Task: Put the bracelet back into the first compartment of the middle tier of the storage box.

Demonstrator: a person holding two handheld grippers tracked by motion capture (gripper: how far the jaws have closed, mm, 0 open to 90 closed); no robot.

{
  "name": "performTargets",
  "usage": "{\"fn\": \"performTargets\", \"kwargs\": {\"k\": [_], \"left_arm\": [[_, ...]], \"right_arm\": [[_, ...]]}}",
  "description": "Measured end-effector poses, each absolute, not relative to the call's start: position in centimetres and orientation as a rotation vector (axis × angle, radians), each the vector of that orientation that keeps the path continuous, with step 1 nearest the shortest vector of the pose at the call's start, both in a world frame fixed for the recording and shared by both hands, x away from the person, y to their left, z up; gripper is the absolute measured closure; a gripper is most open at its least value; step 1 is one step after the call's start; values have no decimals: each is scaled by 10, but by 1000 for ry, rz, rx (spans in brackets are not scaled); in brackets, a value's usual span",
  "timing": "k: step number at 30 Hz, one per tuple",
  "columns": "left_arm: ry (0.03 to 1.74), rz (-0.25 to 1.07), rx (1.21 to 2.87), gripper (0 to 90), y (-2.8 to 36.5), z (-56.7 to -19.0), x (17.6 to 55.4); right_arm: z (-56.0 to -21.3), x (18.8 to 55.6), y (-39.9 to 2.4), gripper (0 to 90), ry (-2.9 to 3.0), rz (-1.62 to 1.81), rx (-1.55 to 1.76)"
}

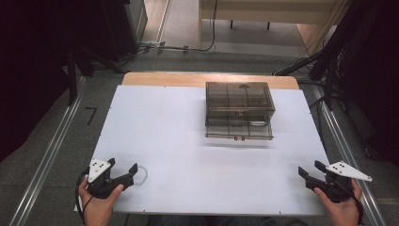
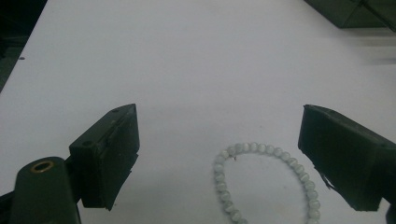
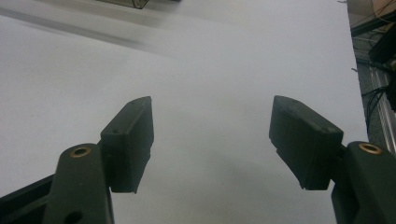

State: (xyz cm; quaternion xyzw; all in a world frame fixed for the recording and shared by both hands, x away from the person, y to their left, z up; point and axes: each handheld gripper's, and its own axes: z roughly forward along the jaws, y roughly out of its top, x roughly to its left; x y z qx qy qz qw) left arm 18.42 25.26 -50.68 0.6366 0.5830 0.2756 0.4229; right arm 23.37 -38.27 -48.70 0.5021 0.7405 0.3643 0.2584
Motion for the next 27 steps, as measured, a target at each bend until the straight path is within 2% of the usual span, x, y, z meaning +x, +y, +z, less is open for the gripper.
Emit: {"fn": "performTargets", "kwargs": {"k": [27], "left_arm": [[1445,682,1612,124,250,-506,184]], "right_arm": [[-488,234,-382,282,2014,988,1367]]}}
